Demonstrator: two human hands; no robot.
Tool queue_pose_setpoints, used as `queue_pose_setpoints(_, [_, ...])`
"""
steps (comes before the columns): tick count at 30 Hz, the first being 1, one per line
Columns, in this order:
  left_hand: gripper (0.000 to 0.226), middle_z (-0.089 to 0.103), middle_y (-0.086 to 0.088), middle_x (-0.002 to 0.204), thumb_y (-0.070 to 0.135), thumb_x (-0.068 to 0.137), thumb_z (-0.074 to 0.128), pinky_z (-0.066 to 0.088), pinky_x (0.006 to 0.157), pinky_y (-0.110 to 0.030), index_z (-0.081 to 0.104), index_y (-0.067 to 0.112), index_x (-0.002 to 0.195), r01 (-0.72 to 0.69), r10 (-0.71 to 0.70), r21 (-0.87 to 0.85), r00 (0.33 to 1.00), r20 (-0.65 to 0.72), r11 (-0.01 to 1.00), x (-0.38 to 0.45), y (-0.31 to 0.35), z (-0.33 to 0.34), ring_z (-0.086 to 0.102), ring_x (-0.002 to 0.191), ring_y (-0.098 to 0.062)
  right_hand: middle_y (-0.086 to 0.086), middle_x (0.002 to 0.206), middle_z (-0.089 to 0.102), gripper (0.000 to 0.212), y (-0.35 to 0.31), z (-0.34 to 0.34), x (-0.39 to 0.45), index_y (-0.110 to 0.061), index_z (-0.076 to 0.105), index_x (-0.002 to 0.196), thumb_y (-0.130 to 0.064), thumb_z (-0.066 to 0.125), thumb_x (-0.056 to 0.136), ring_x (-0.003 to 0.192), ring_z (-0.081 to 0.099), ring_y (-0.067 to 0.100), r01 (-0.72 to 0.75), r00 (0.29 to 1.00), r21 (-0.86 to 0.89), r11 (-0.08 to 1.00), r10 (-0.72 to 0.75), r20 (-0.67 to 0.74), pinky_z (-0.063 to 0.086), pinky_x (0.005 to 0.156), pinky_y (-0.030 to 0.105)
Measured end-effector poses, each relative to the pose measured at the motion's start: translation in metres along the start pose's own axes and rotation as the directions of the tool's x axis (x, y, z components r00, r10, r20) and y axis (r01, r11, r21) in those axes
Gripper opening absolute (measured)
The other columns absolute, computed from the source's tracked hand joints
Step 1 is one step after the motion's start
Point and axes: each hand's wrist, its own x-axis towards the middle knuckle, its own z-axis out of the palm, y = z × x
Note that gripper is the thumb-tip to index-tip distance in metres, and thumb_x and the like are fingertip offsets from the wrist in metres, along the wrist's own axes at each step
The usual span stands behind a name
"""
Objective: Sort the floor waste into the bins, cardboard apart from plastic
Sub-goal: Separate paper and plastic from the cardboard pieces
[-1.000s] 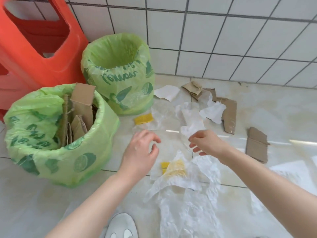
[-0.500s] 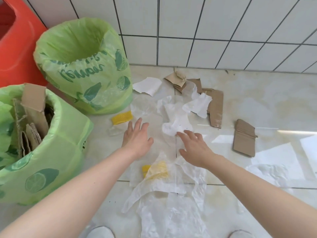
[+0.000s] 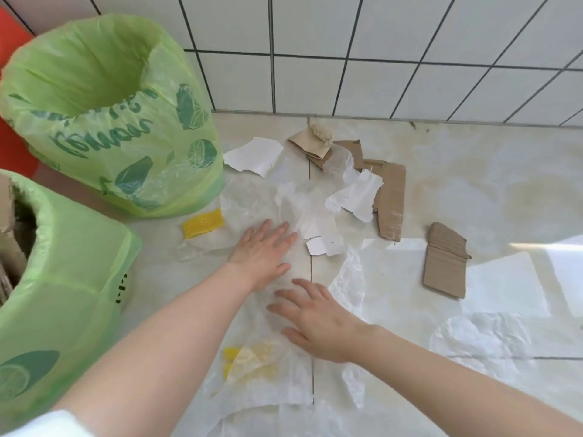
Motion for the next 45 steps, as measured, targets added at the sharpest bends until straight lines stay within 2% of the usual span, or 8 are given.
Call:
queue_pose_setpoints(7, [0.05,0.043,-0.01,0.134,0.038,0.093,0.042,0.03,0.102,-0.039,0.039,0.01,0.135,0.418,-0.416,0.019,0.907,-0.067,0.908,-0.053,0.022,0.025,0.039,0.124,-0.029,0.001,0.118,0.058,0.045,0.035,-0.023,-0.015,-0.016,0.061,0.113,-0.037,0.028,0.091,0.116,0.046,0.031,-0.249,0.902,0.17,0.954,0.292,-0.319,0.041,0.092,0.041])
queue_pose_setpoints(15, [0.039,0.041,-0.007,0.131,0.042,0.097,0.034,0.018,0.11,-0.048,0.058,0.023,0.121,0.342,-0.335,0.144,0.94,-0.07,0.929,-0.061,0.057,0.005,0.029,0.127,-0.03,0.008,0.133,0.048,0.035,0.081,-0.019,-0.063,-0.011,0.053,0.125,-0.021,0.049,0.091,0.121,0.042,0.036,-0.548,0.682,0.209,0.81,0.577,-0.45,0.038,0.097,0.044])
queue_pose_setpoints(20, [0.051,0.024,-0.007,0.147,0.039,0.094,0.041,0.019,0.111,-0.046,0.032,0.02,0.14,0.138,-0.138,-0.012,0.979,-0.152,0.99,-0.033,0.065,-0.008,0.017,0.138,-0.032,0.014,0.151,0.027,0.062,0.117,-0.01,-0.094,-0.009,0.026,0.144,-0.032,0.047,0.091,0.136,0.026,0.037,-0.782,0.483,0.267,0.564,0.818,-0.313,0.03,0.108,0.049])
queue_pose_setpoints(26, [0.063,-0.003,0.005,0.16,0.034,0.097,0.038,0.012,0.116,-0.048,0.007,0.029,0.151,0.039,-0.037,-0.191,0.999,0.016,0.981,-0.005,0.082,-0.014,-0.005,0.147,-0.029,0.005,0.159,0.006,0.075,0.108,0.016,-0.108,-0.013,0.005,0.15,-0.043,0.041,0.092,0.144,0.009,0.033,-0.751,0.625,0.142,0.645,0.763,-0.164,0.023,0.114,0.047])
queue_pose_setpoints(30, [0.06,0.007,0.004,0.16,0.039,0.099,0.031,0.003,0.115,-0.055,0.005,0.028,0.151,0.082,-0.064,-0.171,0.992,0.108,0.982,0.002,0.091,-0.013,-0.005,0.147,-0.03,0.002,0.153,0.025,0.064,0.085,0.023,-0.112,-0.014,0.021,0.147,-0.04,0.044,0.093,0.142,0.019,0.026,-0.638,0.725,0.124,0.76,0.647,-0.236,0.026,0.112,0.041])
queue_pose_setpoints(35, [0.056,0.059,-0.01,0.12,0.039,0.097,0.03,0.002,0.115,-0.054,0.017,0.018,0.148,0.174,-0.176,-0.105,0.984,-0.014,0.979,-0.007,0.096,-0.012,0.042,0.126,-0.029,0.004,0.123,0.051,0.047,0.068,0.031,-0.109,-0.012,0.044,0.13,-0.032,0.055,0.089,0.117,0.047,0.03,-0.634,0.692,0.147,0.759,0.642,-0.331,0.043,0.094,0.039])
queue_pose_setpoints(42, [0.017,0.063,-0.006,0.102,0.029,0.095,0.041,0.031,0.074,-0.034,0.052,0.016,0.099,0.207,-0.207,0.011,0.978,-0.033,0.978,-0.026,0.079,0.005,0.041,0.113,-0.028,0.011,0.138,0.04,0.078,0.082,0.021,-0.099,-0.013,0.026,0.144,-0.034,0.068,0.082,0.123,0.039,0.034,-0.753,0.567,0.215,0.622,0.779,-0.266,0.04,0.095,0.039])
queue_pose_setpoints(45, [0.023,0.054,-0.006,0.116,0.028,0.092,0.051,0.034,0.073,-0.033,0.054,0.013,0.109,0.264,-0.265,-0.032,0.963,-0.048,0.964,-0.028,0.072,0.009,0.042,0.115,-0.027,0.009,0.133,0.041,0.076,0.082,0.013,-0.094,-0.017,0.023,0.144,-0.037,0.065,0.084,0.118,0.043,0.031,-0.779,0.56,0.186,0.598,0.798,-0.223,0.039,0.092,0.04])
